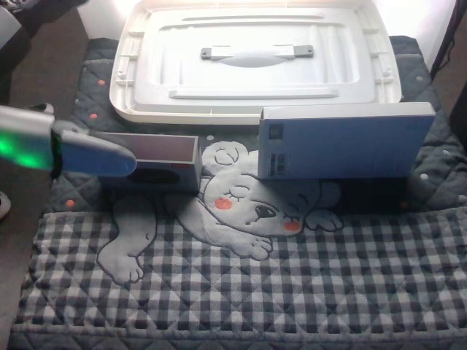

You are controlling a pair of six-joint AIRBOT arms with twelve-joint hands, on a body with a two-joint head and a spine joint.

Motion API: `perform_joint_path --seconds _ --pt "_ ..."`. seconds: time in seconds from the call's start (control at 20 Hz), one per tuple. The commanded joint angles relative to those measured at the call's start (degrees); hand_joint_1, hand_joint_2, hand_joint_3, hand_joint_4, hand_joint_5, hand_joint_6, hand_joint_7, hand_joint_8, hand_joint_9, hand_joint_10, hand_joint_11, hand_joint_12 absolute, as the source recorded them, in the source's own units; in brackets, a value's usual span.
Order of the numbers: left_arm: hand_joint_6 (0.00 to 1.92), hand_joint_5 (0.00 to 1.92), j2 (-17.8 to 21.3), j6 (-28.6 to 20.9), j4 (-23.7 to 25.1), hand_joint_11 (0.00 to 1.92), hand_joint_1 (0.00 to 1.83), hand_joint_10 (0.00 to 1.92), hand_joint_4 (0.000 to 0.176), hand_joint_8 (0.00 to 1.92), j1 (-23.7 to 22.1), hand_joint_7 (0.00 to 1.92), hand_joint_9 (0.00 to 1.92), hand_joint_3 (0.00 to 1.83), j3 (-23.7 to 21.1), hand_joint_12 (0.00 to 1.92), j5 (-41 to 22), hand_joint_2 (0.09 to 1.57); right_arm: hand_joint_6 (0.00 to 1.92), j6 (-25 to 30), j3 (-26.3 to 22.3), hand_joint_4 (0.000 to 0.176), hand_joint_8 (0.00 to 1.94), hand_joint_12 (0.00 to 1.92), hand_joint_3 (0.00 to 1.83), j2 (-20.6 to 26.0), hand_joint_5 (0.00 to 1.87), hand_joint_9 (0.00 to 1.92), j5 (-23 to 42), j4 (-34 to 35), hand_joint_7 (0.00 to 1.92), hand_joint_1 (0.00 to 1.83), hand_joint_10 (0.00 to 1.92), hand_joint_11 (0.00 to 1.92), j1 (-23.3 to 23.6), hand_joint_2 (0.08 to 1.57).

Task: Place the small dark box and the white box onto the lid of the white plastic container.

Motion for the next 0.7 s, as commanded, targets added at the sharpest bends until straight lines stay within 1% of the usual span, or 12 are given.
perform_joint_path --seconds 0.0,0.1,0.2,0.25,0.3,0.35,0.4,0.45,0.5,0.55,0.6,0.65 --pt "0.0 0.0 -0.2 -0.1 -0.3 0.0 0.4 0.01 0.176 0.02 -0.8 0.25 0.33 0.01 0.2 0.82 -6.3 0.44 0.04 0.3 0.6 0.176 0.04 0.61 0.0 0.6 0.15 0.01 6.1 2.6 0.18 0.59 0.3 0.0 0.6 0.45" --pt "0.0 0.0 -0.5 -0.1 -0.1 0.0 0.41 0.01 0.176 0.01 -1.0 0.27 0.34 0.0 0.3 0.85 -5.7 0.43 0.03 0.0 0.7 0.176 0.02 0.66 0.0 0.5 0.15 0.0 4.5 2.7 0.17 0.57 0.3 0.0 0.9 0.44" --pt "0.0 0.0 -0.6 -0.1 0.2 0.0 0.43 0.01 0.176 0.01 -1.2 0.27 0.36 0.0 0.3 0.88 -4.8 0.43 0.01 -0.2 1.2 0.176 0.01 0.61 0.0 -0.6 0.13 0.0 1.5 1.7 0.15 0.58 0.2 0.0 3.5 0.45" --pt "0.0 0.0 -0.6 -0.2 0.4 0.0 0.47 0.0 0.176 0.01 -1.2 0.29 0.35 0.0 0.3 0.88 -4.2 0.44 0.02 -0.2 1.6 0.176 0.01 0.64 0.0 -1.4 0.14 0.0 -0.2 0.5 0.16 0.58 0.2 0.0 4.8 0.46" --pt "0.0 0.0 -0.6 -0.2 0.4 0.0 0.5 0.0 0.176 0.01 -1.2 0.28 0.34 0.01 0.3 0.84 -3.4 0.45 0.01 -0.2 2.1 0.176 0.01 0.63 0.0 -2.2 0.14 0.0 -2.0 -0.8 0.16 0.58 0.18 0.0 6.2 0.46" --pt "0.0 0.0 -0.6 -0.2 0.4 0.0 0.53 0.0 0.176 0.0 -1.2 0.28 0.33 0.01 0.3 0.8 -2.1 0.46 0.01 -0.2 2.8 0.176 0.01 0.67 0.0 -3.5 0.14 0.0 -4.3 -2.7 0.16 0.6 0.17 0.0 8.2 0.47" --pt "0.0 0.0 -0.8 -0.2 0.5 0.0 0.53 0.0 0.176 0.0 -1.2 0.26 0.34 0.03 0.4 0.82 -1.3 0.52 0.01 -0.2 3.2 0.176 0.0 0.75 0.0 -4.3 0.12 0.0 -6.1 -4.1 0.15 0.63 0.1 0.0 9.5 0.47" --pt "0.0 0.0 -1.1 -0.2 0.7 0.0 0.61 0.0 0.176 0.0 -1.2 0.26 0.34 0.05 0.5 0.82 -0.3 0.57 0.01 -0.2 3.4 0.176 0.01 0.88 0.01 -4.8 0.12 0.0 -7.0 -4.7 0.16 0.67 0.07 0.0 10.0 0.49" --pt "0.0 0.0 -1.6 -0.2 1.2 0.0 0.65 0.0 0.176 0.0 -1.8 0.23 0.35 0.06 0.8 0.87 1.3 0.61 0.0 -0.2 3.5 0.176 0.01 0.98 0.0 -5.1 0.12 0.0 -7.9 -5.2 0.18 0.65 0.08 0.0 10.3 0.5" --pt "0.0 0.01 -2.0 -0.2 1.5 0.0 0.71 0.0 0.176 0.0 -2.3 0.22 0.35 0.07 1.1 0.9 2.4 0.65 0.0 -0.2 3.5 0.176 0.02 0.93 0.0 -5.2 0.11 0.0 -8.4 -5.5 0.18 0.66 0.05 0.0 10.4 0.5" --pt "0.01 0.03 -2.5 -0.2 2.0 0.0 0.76 0.0 0.15 0.0 -2.9 0.21 0.33 0.09 1.5 0.88 3.9 0.71 0.01 -0.2 3.6 0.176 0.02 0.88 0.01 -5.3 0.13 0.0 -9.2 -5.9 0.2 0.71 0.06 0.0 10.4 0.52" --pt "0.01 0.04 -3.0 -0.2 2.3 0.0 0.77 0.0 0.124 0.0 -3.4 0.21 0.33 0.06 1.9 0.88 4.9 0.75 0.01 -0.2 3.8 0.176 0.03 0.88 0.0 -5.5 0.13 0.0 -10.1 -6.3 0.21 0.72 0.09 0.0 10.4 0.53"
